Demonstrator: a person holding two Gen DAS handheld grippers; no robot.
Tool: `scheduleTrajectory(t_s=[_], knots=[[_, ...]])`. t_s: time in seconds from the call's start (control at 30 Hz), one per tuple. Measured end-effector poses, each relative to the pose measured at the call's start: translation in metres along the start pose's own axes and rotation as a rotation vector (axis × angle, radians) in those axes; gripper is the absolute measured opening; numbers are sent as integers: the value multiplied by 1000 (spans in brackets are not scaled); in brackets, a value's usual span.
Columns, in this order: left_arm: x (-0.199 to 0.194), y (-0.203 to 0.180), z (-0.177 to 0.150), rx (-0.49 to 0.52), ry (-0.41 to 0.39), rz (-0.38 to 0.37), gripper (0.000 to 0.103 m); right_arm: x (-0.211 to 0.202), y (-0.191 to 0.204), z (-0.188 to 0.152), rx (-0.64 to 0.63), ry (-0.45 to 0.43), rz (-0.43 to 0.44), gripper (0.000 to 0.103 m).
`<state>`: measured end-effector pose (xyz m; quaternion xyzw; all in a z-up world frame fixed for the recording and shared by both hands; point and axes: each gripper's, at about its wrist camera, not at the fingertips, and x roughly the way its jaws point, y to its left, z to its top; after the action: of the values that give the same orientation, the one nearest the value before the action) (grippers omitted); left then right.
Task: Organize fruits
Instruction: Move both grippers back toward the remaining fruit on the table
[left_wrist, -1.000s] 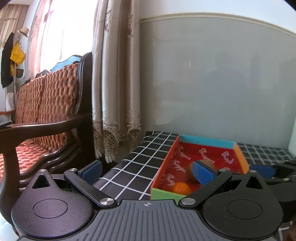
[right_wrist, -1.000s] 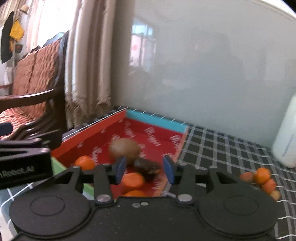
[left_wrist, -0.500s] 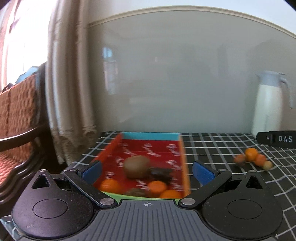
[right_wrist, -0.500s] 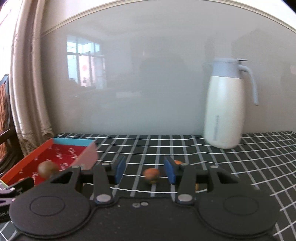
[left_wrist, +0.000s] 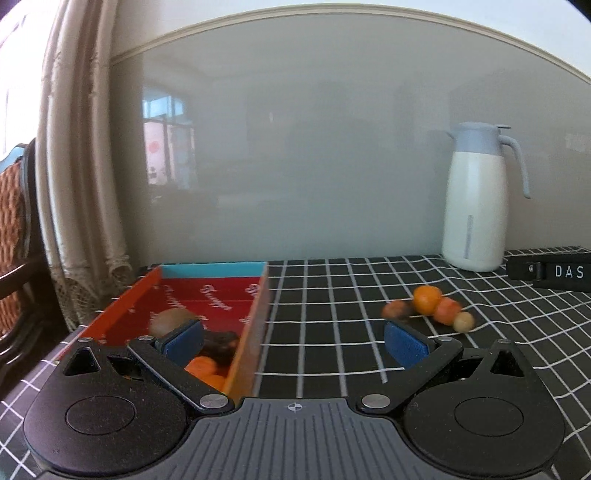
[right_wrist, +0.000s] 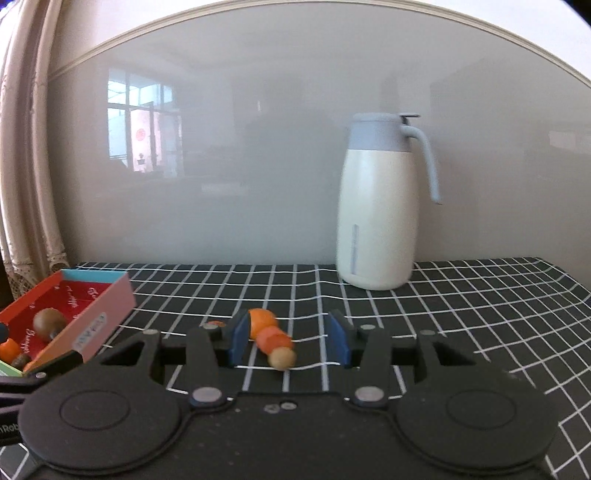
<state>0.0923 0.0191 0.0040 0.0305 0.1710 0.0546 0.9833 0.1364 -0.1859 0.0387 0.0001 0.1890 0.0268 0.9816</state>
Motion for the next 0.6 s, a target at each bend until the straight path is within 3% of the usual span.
scheduleTrajectory(t_s=[0.6], knots=[[3,-65,0,61,7,-95,103,-13,-54,-5,42,0,-75,45]])
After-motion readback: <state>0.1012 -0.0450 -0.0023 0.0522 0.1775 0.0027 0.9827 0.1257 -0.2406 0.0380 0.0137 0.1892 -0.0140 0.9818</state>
